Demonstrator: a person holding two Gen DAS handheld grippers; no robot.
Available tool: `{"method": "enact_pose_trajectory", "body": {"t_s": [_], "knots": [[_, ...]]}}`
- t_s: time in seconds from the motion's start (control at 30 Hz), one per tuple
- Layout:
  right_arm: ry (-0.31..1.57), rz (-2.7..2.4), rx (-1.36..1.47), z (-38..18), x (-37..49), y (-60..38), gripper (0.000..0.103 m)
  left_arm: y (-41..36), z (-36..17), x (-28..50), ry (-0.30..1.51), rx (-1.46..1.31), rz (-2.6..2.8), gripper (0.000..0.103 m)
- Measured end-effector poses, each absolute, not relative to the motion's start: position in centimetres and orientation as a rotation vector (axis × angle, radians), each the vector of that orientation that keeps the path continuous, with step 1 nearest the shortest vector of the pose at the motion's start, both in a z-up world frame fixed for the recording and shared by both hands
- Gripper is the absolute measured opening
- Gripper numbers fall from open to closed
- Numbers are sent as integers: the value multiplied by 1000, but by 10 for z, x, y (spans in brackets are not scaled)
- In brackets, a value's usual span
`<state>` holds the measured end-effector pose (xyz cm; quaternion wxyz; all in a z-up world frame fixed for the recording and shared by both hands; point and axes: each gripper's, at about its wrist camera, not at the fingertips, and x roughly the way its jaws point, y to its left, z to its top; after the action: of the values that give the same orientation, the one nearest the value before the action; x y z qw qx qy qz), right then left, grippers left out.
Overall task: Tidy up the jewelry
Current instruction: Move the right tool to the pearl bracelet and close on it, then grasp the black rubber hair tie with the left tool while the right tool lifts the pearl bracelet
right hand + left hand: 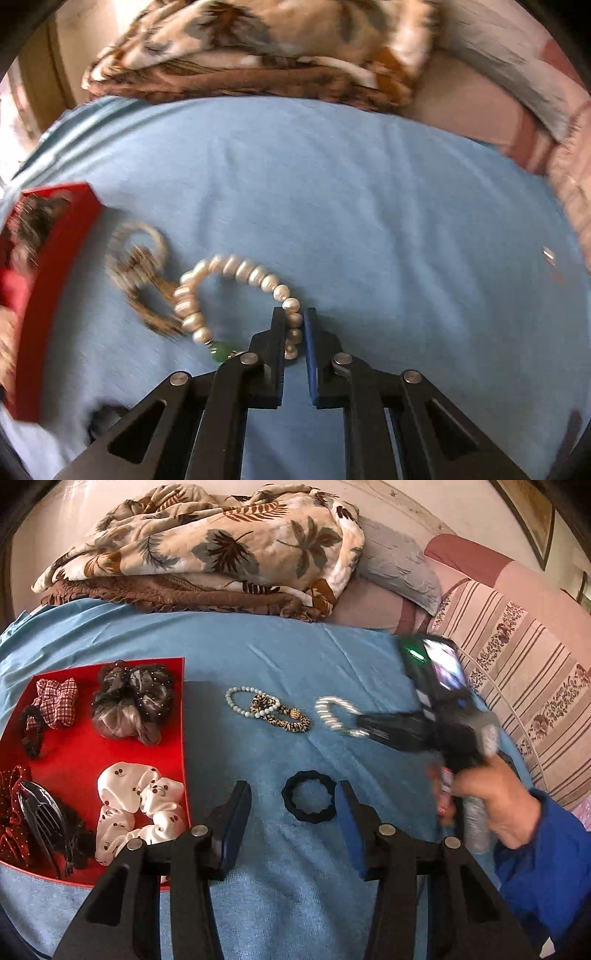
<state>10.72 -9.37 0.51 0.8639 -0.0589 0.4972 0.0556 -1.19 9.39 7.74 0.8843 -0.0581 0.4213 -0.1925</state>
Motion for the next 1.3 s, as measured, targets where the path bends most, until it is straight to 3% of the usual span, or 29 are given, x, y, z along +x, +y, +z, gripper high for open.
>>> {"method": "enact_pose_trajectory", "body": {"t_s": [0.33,0.53,0.87,0.9,0.97,1.0,1.07,1.3], "knots": [[1039,78,-9,10,-1,-187,11,65,60,-9,926,-59,-403,46],[970,102,176,3,-8,-207,11,45,41,13,997,-60,-360,46],[909,122,172,-1,-7,-199,16,37,21,33,1055,-39,-251,38],[909,120,168,-1,-7,-199,16,35,21,32,1051,-24,-243,37],[910,117,157,-1,-5,-197,16,30,21,29,1046,7,-231,22],[908,118,151,0,-6,-198,16,28,21,28,1047,19,-233,9],[906,113,144,1,-7,-197,11,28,25,25,1052,5,-256,8],[890,123,217,8,-20,-200,10,42,54,-5,992,-43,-263,8]]}}
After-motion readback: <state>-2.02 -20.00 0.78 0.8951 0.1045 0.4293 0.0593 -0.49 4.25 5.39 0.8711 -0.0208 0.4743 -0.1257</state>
